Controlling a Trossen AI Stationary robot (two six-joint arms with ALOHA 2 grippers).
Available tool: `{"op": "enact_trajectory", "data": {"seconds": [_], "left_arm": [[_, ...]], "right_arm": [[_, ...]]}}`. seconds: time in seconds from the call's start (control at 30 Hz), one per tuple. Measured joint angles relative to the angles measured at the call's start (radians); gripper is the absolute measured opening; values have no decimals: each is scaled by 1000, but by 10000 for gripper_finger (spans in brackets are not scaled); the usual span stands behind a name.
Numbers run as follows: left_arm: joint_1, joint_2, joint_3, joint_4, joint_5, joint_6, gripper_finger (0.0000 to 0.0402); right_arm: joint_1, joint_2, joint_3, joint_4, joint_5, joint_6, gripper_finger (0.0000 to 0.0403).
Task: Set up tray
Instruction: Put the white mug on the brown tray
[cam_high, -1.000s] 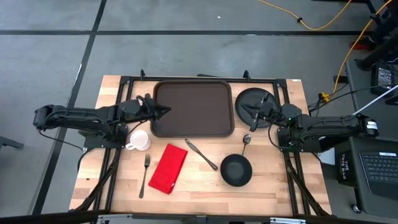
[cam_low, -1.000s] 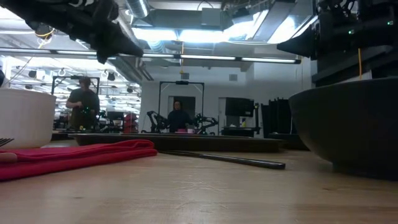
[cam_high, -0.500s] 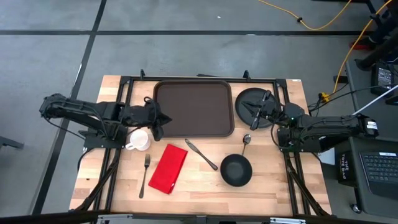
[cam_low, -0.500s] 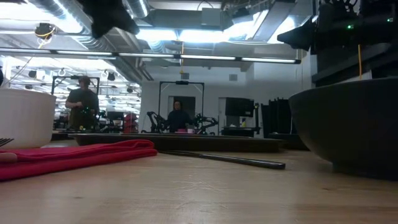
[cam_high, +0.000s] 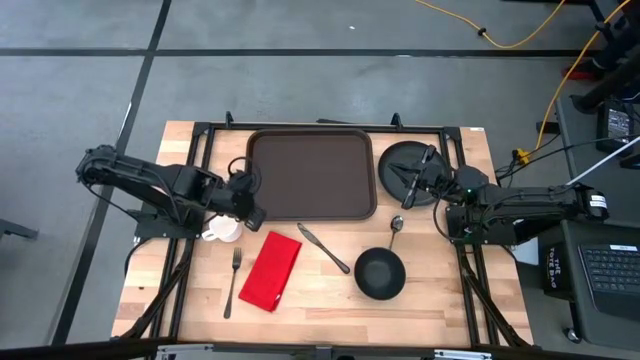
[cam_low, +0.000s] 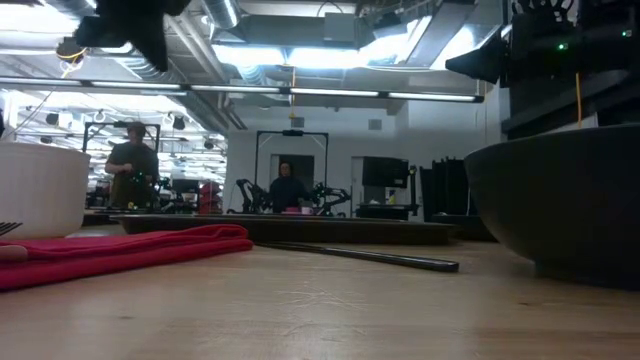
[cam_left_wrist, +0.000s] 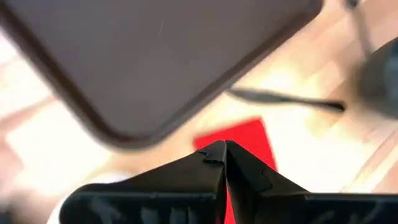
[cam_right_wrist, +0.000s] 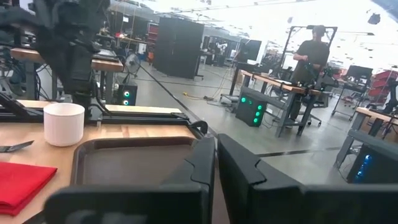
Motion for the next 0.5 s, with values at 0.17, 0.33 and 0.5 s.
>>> {"op": "enact_trajectory", "data": {"seconds": [0.17,0.33,0.5], "left_arm": [[-3,49,17,-129,102,-92,3],[-1,60,18,-193,152,-140,3],[-4,60,18,-186,163,-145,3]], "right_arm": [[0,0,0,0,0,3,26],[0,0,0,-5,0,4,26],[0,0,0,-6,0,7,26]]}}
